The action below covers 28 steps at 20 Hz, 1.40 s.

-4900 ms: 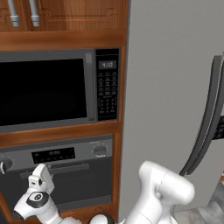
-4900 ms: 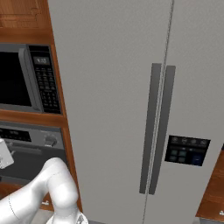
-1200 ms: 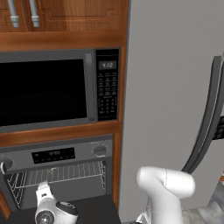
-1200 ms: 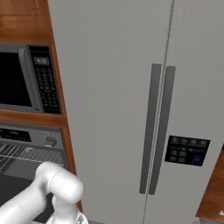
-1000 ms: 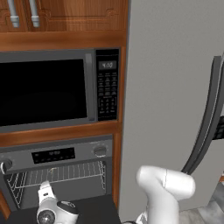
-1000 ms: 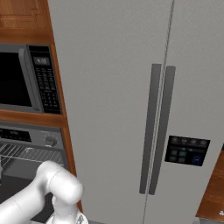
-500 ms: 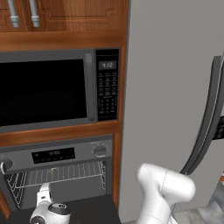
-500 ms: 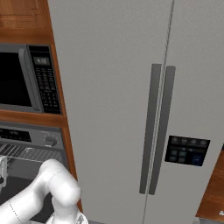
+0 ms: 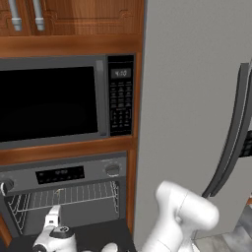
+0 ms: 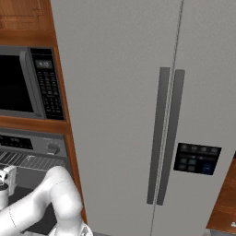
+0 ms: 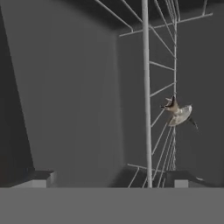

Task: Take the fish from the oven and place it on the plate on the counter.

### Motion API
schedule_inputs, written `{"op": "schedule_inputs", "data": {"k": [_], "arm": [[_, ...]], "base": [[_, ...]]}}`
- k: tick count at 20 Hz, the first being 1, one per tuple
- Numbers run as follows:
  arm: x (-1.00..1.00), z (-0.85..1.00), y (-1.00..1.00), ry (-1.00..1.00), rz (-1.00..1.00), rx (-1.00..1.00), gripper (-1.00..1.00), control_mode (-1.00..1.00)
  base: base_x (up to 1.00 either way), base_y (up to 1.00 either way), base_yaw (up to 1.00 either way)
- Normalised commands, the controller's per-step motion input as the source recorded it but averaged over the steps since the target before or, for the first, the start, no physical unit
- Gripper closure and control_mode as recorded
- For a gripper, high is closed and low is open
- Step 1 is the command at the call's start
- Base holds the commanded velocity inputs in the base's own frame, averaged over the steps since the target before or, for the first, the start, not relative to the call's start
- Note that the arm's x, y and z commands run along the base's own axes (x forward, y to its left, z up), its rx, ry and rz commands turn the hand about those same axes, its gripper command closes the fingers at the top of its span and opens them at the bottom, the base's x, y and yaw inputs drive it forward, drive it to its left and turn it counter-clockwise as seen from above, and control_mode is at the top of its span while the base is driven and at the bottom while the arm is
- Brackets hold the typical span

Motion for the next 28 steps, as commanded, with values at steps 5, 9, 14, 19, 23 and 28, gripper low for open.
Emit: {"op": "schedule_inputs", "data": {"k": [5, 9, 14, 19, 23, 28], "arm": [[0.54, -0.47, 0.15, -0.22, -0.14, 0.0, -1.0, -1.0], [0.47, -0.57, 0.1, -0.16, -0.14, 0.0, -1.0, -1.0], [0.27, -0.8, 0.04, -0.13, -0.12, 0.0, -1.0, -1.0], [0.0, -0.79, 0.0, -0.03, -0.03, 0.0, -1.0, -1.0], [0.0, -0.97, 0.0, -0.09, 0.0, 0.09, -1.0, -1.0], [0.0, -0.99, 0.0, -0.23, 0.0, 0.12, -1.0, -1.0]], "base": [[0.0, 0.0, 0.0], [0.0, 0.0, 0.0], [0.0, 0.0, 0.0], [0.0, 0.0, 0.0], [0.0, 0.0, 0.0], [0.0, 0.0, 0.0]]}}
